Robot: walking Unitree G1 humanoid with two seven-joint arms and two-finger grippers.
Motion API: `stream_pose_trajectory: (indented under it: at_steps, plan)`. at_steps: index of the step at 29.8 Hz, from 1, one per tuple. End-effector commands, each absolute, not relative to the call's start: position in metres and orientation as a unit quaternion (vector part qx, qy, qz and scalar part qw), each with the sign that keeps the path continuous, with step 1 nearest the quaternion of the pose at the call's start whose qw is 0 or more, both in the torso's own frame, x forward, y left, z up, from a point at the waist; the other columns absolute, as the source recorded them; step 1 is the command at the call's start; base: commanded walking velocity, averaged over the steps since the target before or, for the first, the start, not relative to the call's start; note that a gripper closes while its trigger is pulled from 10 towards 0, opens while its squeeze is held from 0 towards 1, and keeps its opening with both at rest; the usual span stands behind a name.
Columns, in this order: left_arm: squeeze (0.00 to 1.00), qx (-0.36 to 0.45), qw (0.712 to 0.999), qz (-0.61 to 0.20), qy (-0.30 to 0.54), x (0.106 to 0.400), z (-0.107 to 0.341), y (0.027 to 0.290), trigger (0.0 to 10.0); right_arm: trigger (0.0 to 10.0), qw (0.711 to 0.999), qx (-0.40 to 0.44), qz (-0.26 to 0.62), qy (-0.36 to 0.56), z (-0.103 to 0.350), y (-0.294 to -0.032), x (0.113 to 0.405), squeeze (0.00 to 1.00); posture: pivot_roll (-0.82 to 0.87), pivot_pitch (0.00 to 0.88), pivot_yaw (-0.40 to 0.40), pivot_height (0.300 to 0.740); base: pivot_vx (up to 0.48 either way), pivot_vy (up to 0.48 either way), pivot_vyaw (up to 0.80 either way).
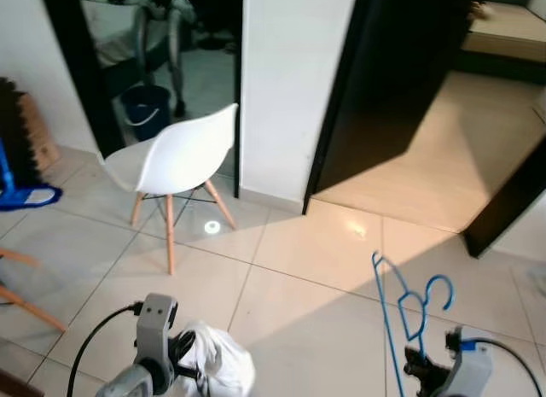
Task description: Hang hanger
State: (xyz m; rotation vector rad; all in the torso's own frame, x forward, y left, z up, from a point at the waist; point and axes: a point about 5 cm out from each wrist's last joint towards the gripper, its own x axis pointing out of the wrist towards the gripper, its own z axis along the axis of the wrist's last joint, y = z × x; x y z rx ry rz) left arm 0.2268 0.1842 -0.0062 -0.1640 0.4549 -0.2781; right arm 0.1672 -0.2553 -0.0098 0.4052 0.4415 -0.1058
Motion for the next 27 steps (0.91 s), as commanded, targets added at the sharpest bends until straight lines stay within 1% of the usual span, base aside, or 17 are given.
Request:
stream_pose_trajectory:
  at_steps: [1,4,6,10,15,17,20,21,22,24,27]
  plan:
    - [0.00,-0.109,0.965,-0.122,0.205,0.229,-0.006,0.187,10.0,10.0,0.952,0.222,-0.062,0.200,-0.015,-0.257,0.164,0.00,-0.02,0.085,-0.032,0.740,0.000,0.000,-0.80]
    - [0.00,-0.109,0.966,-0.124,0.201,0.231,-0.006,0.188,10.0,10.0,0.954,0.199,-0.066,0.214,-0.017,-0.260,0.167,0.00,-0.02,0.080,-0.033,0.740,0.000,0.000,-0.80]
    - [0.00,-0.101,0.964,-0.138,0.203,0.231,-0.006,0.186,10.0,10.0,0.953,0.204,-0.061,0.213,-0.015,-0.255,0.171,0.00,-0.02,0.083,-0.033,0.740,0.000,0.000,-0.80]
    - [0.00,-0.107,0.963,-0.138,0.204,0.230,-0.008,0.185,10.0,10.0,0.954,0.214,-0.058,0.201,-0.011,-0.246,0.177,0.00,-0.02,0.083,-0.033,0.740,0.000,0.000,-0.80]
    - [0.00,-0.109,0.962,-0.146,0.202,0.231,-0.011,0.184,10.0,10.0,0.959,0.221,-0.042,0.170,0.011,-0.211,0.185,0.00,-0.02,0.084,-0.028,0.740,0.000,0.000,-0.80]
    - [0.00,-0.109,0.962,-0.147,0.201,0.232,-0.011,0.183,10.0,10.0,0.960,0.222,-0.040,0.166,0.015,-0.206,0.185,0.00,-0.02,0.084,-0.028,0.740,0.000,0.000,-0.80]
    - [0.00,-0.110,0.961,-0.154,0.200,0.232,-0.010,0.181,10.0,10.0,0.962,0.228,-0.026,0.147,0.048,-0.172,0.185,0.00,-0.02,0.086,-0.030,0.740,0.000,0.000,-0.80]
    - [0.00,-0.110,0.961,-0.154,0.200,0.232,-0.010,0.181,10.0,10.0,0.962,0.228,-0.026,0.147,0.048,-0.172,0.185,0.00,-0.02,0.086,-0.030,0.740,0.000,0.000,-0.80]
    - [0.00,-0.110,0.961,-0.155,0.200,0.232,-0.010,0.181,10.0,10.0,0.963,0.230,-0.020,0.141,0.062,-0.157,0.182,0.00,-0.02,0.088,-0.032,0.740,0.000,0.000,-0.80]
    - [0.00,-0.110,0.961,-0.155,0.200,0.232,-0.010,0.181,10.0,10.0,0.963,0.230,-0.020,0.141,0.062,-0.157,0.182,0.00,-0.02,0.088,-0.032,0.740,0.000,0.000,-0.80]
    - [0.00,-0.109,0.961,-0.161,0.199,0.231,-0.011,0.179,10.0,10.0,0.962,0.241,-0.012,0.128,0.102,-0.119,0.166,0.00,-0.03,0.092,-0.033,0.740,0.000,0.000,-0.80]
